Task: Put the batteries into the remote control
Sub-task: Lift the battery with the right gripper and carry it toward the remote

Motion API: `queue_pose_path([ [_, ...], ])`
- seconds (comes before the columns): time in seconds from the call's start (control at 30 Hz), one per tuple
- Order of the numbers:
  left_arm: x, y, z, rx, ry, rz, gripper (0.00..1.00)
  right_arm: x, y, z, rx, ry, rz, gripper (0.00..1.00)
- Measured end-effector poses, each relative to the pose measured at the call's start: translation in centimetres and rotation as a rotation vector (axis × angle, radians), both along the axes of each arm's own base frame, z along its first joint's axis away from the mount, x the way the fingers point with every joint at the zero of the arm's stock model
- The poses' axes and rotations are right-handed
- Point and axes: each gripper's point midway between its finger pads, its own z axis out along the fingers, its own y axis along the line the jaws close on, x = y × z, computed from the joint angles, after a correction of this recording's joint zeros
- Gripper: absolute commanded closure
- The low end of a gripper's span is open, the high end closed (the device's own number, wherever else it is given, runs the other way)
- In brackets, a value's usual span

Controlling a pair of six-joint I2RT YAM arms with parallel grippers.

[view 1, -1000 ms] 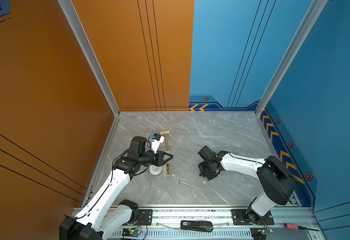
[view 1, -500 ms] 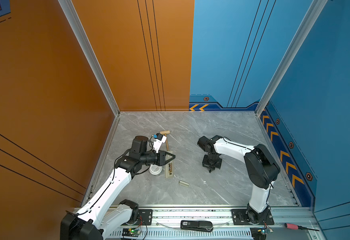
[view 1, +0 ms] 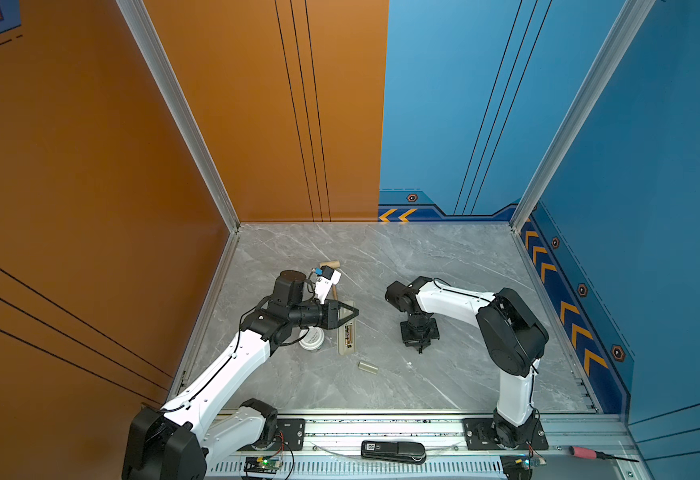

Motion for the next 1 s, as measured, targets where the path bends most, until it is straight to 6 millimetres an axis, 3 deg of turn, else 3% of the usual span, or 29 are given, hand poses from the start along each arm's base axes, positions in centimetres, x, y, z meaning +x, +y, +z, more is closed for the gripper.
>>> queue_pose_path([
  [0.1,0.1,-0.3,0.1,-0.003,-0.011,-0.002,1.00,0.0,-0.4,0.1,0.000,-0.007,-0.012,0.64],
  [0.2,0.0,-0.5,0.2,-0.004,-0.015,-0.005,1.00,0.5,-0.8,0.2,0.014,-0.027,-0.045,0.62],
  [0.53,-0.1,-0.8,0.1,0.002,-0.017,-0.009,1.00,2.9,-0.3,0.2,0.095,-0.099,-0.080,0.68],
  [0.83,0.1,-1.0,-0.4,0.011,-0.007,-0.007,1.00,2.5,0.1,-0.1,0.131,-0.091,-0.069,0.73],
  [1.0,0.2,-1.3,-0.8,0.016,0.005,-0.011,1.00,2.4,0.3,-0.1,0.145,-0.087,-0.068,0.83],
])
